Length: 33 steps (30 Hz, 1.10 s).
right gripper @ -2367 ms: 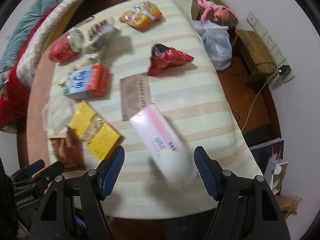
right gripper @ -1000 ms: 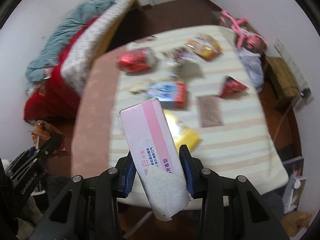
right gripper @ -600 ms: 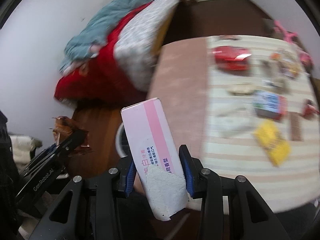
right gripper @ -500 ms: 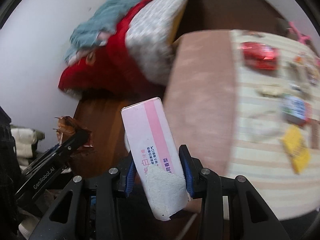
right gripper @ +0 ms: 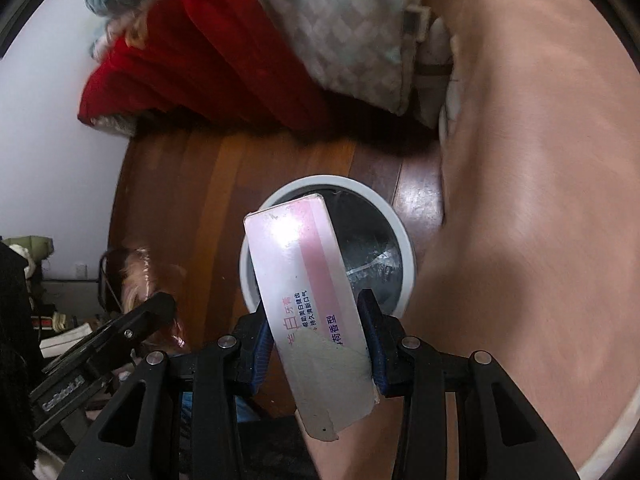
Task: Collect trash
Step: 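Carry both items over the white bin and open both tools to drop them, then move both tools back toward the table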
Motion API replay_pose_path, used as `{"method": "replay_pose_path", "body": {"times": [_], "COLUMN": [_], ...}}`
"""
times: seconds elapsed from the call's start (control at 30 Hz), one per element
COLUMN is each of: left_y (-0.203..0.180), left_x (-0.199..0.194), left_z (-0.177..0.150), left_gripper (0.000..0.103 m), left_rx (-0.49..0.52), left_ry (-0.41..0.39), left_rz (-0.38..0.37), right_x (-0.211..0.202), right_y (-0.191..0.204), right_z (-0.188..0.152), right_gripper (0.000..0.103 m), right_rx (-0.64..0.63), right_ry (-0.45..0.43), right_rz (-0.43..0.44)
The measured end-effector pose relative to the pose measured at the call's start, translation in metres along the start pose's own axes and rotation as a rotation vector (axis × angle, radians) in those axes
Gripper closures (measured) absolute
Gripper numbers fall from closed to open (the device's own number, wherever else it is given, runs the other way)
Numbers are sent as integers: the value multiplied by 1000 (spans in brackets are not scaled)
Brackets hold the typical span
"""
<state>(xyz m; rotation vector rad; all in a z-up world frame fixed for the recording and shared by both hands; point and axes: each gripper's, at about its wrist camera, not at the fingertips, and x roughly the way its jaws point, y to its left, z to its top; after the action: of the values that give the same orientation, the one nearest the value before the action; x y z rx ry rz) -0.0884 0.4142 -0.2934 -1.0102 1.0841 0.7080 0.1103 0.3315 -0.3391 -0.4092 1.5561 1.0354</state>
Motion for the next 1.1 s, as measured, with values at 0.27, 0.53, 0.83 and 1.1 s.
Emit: {"method": "replay_pose_path", "body": {"times": [0.27, 0.53, 0.83, 1.1], "left_y": [27, 45, 33, 20], "left_x": [5, -27, -49, -77], "left_z": [5, -20, -48, -65], "left_gripper": [4, 4, 4, 4], "left_rx": [-49, -55, 3, 29], "left_ry": [-32, -133, -176, -223], "left_rz": [135, 285, 337, 341], "right_x": [20, 5, -17, -57], "right_y": [1, 17, 23, 27], "right_z": [22, 3, -33, -54], "right_gripper": [29, 0, 0, 0], "right_rx": [-48, -146, -227, -225], "right_ry": [47, 29, -3, -83], "right_rz": [-16, -166, -287, -252]}}
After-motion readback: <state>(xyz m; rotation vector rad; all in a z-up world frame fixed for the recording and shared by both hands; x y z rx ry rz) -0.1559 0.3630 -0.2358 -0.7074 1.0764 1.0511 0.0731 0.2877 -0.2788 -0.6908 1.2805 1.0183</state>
